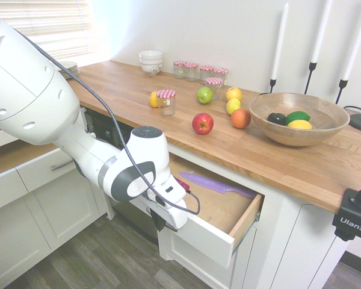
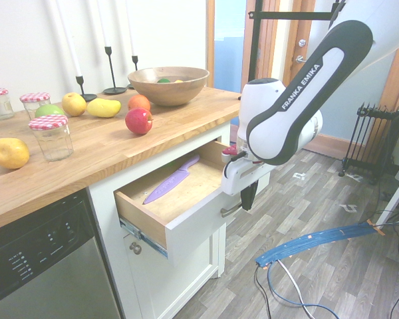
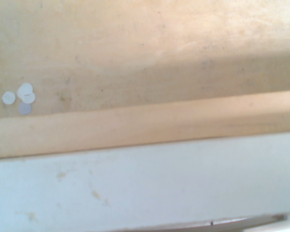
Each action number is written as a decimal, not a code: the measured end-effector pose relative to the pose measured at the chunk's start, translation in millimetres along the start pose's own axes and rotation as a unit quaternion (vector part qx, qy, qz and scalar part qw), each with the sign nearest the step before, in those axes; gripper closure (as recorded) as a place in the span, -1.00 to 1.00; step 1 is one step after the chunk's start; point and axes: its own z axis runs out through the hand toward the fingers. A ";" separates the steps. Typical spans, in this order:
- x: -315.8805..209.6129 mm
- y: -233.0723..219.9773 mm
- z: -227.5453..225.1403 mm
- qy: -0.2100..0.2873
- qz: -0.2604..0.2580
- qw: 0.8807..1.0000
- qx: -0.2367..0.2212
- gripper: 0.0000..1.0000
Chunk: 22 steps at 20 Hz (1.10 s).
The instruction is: Close the drawer
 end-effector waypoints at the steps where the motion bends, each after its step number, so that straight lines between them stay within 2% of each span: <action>1: 3.4 -4.2 -0.5 0.002 0.002 1.000 0.004 1.00; 22: 59.0 -88.5 -0.4 0.054 0.038 0.996 0.052 1.00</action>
